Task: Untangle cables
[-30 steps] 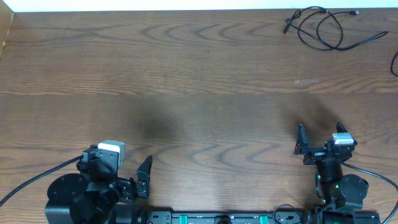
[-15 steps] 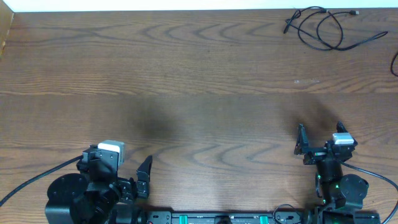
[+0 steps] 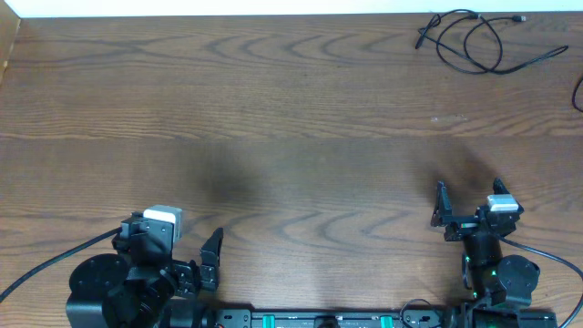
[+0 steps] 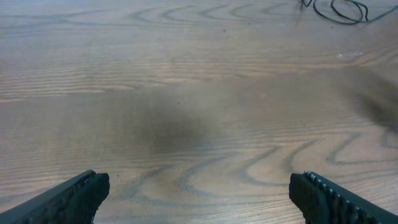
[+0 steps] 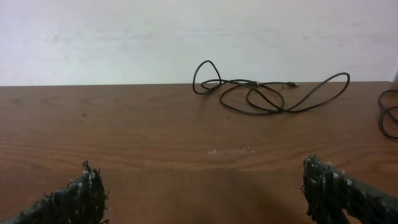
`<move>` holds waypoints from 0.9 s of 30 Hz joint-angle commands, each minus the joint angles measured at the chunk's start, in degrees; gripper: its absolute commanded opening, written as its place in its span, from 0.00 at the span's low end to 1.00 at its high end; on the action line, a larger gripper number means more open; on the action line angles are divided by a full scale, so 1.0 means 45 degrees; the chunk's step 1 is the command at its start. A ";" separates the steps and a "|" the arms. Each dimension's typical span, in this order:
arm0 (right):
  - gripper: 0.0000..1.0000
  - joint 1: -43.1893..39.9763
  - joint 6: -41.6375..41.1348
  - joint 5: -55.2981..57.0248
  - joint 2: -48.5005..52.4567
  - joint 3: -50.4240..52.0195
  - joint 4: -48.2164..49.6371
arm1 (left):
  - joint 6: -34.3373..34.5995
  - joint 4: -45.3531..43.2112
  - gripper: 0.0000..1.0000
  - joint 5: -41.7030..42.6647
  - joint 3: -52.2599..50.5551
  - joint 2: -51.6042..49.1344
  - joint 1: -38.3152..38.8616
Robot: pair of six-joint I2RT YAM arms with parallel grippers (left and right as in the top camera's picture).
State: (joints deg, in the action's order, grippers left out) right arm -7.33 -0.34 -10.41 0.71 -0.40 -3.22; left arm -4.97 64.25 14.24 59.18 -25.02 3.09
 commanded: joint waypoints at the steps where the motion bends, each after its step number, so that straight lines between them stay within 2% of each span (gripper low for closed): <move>1: 0.99 -0.0063 0.0185 0.0194 -0.0092 0.0019 -0.0083 | -0.0223 0.0005 1.00 0.0019 0.0092 0.0010 -0.0029; 27: 0.99 -0.0063 0.0189 0.0194 -0.0087 0.0019 -0.0083 | -0.0228 0.0010 1.00 0.0015 0.0044 0.0112 -0.0092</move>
State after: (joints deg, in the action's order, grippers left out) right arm -7.33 -0.34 -10.41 0.71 -0.40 -3.22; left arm -4.97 64.25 14.26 59.18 -25.02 3.09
